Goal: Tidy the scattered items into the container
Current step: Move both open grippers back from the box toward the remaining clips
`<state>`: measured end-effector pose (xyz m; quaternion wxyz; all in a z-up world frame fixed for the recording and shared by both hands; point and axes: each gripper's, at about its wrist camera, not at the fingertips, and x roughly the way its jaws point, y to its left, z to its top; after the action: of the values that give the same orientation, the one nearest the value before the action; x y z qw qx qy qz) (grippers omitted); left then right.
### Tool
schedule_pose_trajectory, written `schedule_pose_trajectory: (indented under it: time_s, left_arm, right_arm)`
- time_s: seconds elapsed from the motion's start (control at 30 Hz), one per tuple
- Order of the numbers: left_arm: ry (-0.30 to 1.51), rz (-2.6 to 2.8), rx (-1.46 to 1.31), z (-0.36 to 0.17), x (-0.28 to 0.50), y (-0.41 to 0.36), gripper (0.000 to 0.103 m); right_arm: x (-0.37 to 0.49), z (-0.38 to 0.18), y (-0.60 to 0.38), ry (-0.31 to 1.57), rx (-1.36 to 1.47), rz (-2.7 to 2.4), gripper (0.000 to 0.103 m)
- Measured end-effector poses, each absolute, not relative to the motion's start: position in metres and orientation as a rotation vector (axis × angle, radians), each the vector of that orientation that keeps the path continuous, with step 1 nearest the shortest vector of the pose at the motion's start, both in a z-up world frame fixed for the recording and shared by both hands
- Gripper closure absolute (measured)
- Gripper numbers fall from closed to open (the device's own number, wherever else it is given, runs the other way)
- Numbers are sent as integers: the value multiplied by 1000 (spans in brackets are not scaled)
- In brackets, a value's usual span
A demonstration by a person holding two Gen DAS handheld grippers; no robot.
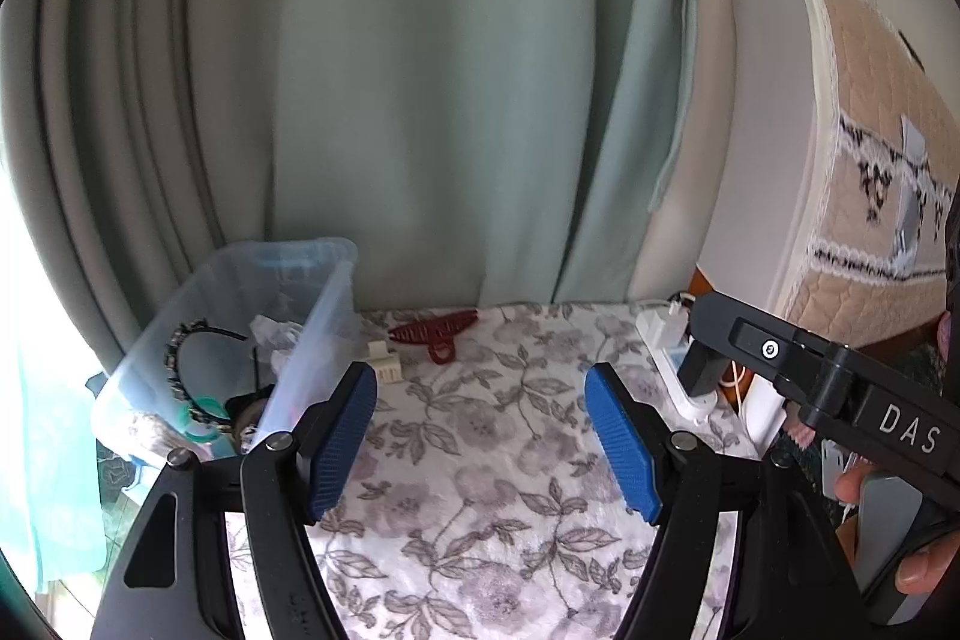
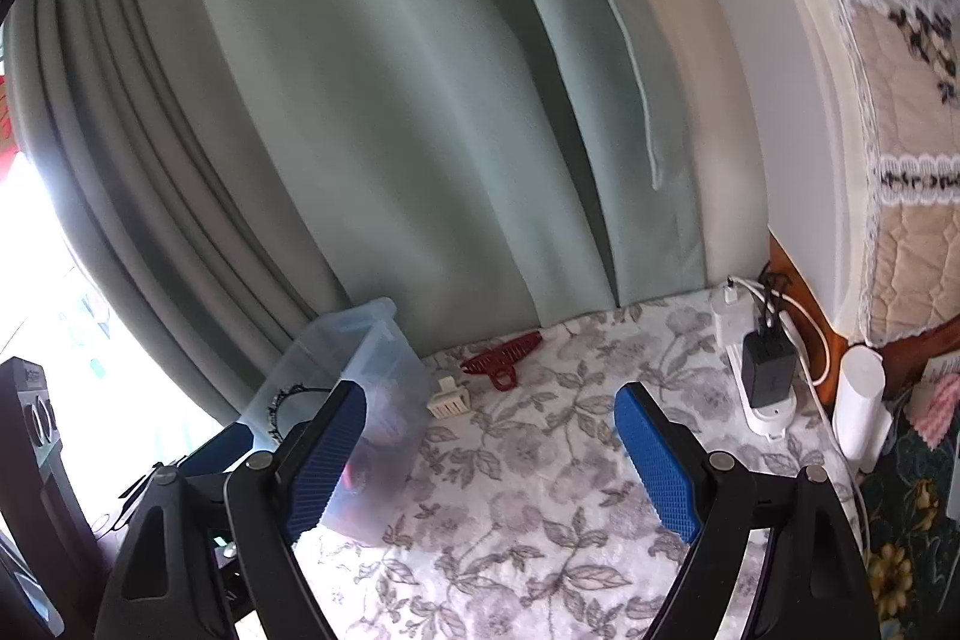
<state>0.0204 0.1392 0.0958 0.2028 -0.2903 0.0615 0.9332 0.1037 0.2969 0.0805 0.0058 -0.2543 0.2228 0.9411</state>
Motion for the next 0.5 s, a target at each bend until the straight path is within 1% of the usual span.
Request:
schedule_pose_trajectory:
  time_s: [0.5]
  left_arm:
    - [249,2555,-1007,28,-22,173,30]
  right_arm:
    - [67,13,328,773,-984,2830,16]
